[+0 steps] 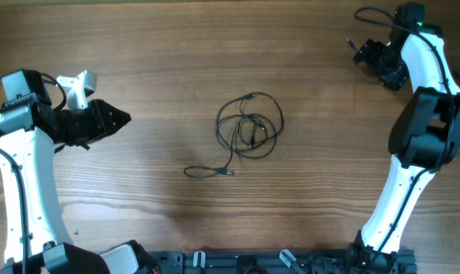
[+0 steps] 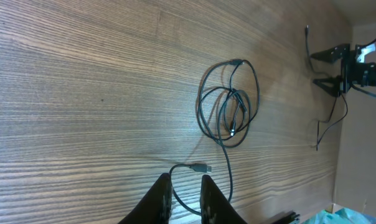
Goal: Untangle cables
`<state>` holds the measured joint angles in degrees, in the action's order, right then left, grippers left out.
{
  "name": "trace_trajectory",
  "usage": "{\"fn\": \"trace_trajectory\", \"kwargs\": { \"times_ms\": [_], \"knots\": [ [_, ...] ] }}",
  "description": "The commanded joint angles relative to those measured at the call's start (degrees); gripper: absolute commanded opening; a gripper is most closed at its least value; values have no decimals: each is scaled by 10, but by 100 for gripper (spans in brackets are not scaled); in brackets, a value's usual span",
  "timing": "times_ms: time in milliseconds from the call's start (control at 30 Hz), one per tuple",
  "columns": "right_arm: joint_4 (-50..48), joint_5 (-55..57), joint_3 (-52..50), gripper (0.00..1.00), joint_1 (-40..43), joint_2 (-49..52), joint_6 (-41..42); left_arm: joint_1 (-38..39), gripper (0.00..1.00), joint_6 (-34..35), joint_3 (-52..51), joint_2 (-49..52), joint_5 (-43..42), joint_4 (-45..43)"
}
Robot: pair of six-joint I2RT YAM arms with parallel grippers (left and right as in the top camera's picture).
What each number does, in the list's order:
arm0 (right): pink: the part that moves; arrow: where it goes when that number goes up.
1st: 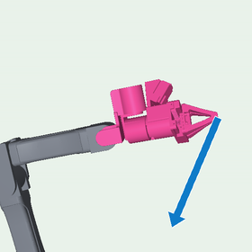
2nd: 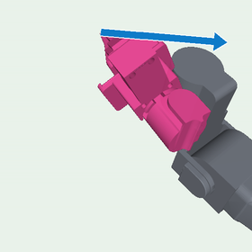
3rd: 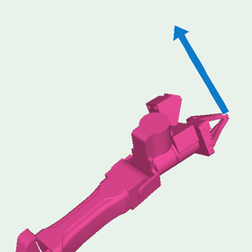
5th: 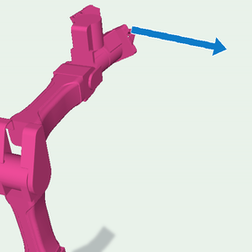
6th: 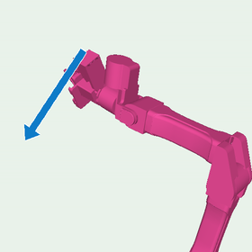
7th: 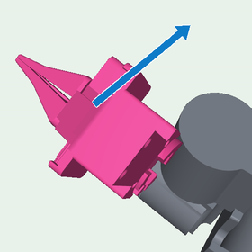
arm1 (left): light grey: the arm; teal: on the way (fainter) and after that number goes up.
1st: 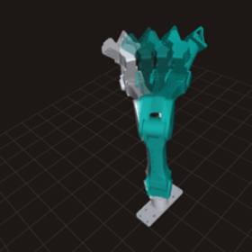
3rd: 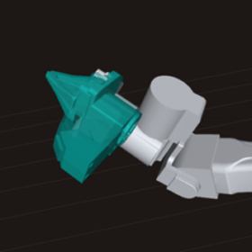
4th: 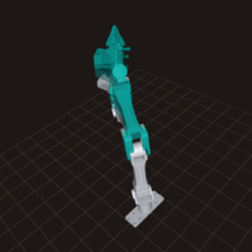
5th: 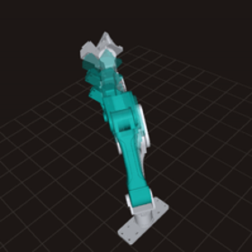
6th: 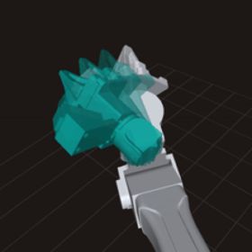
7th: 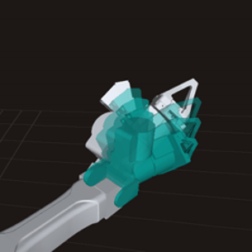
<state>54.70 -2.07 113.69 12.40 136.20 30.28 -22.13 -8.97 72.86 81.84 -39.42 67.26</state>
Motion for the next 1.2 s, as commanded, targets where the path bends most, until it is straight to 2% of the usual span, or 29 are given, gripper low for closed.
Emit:
{"fn": "trace_trajectory", "kwargs": {
  "times_ms": [0,100,167,367,400,467,533,833,967,1000,1100,1133,1167],
  "knots": [
    [-3,-50,2,100,-2,13,197,2,17,-11,3,-10,-2,-1],
    [14,-71,2,100,-2,13,348,2,17,-11,3,-10,-1,0],
    [4,-99,2,100,-2,13,415,2,17,-11,3,-10,-1,1],
    [-18,-85,2,94,-2,13,469,2,17,-11,3,-10,-1,1],
    [-17,-71,2,89,-2,13,478,2,17,-11,3,-10,-2,1],
    [-17,-39,2,82,-2,13,479,2,17,-11,3,-10,-2,1],
    [-17,-5,2,63,-2,15,476,2,17,-11,3,-10,-2,1],
    [-18,45,2,63,-2,50,447,2,18,-9,3,-10,-27,1],
    [-29,104,2,55,-2,65,378,2,17,-9,3,-10,-27,3],
    [-36,119,2,51,-2,68,349,2,17,-9,3,-10,-27,3],
    [-46,167,2,11,0,73,283,3,17,-9,3,-10,-27,3],
    [-48,177,2,5,1,75,262,6,17,-9,3,-10,-27,3],
    [-50,188,2,4,3,76,242,7,17,-9,3,-10,-27,3]
  ]
}}
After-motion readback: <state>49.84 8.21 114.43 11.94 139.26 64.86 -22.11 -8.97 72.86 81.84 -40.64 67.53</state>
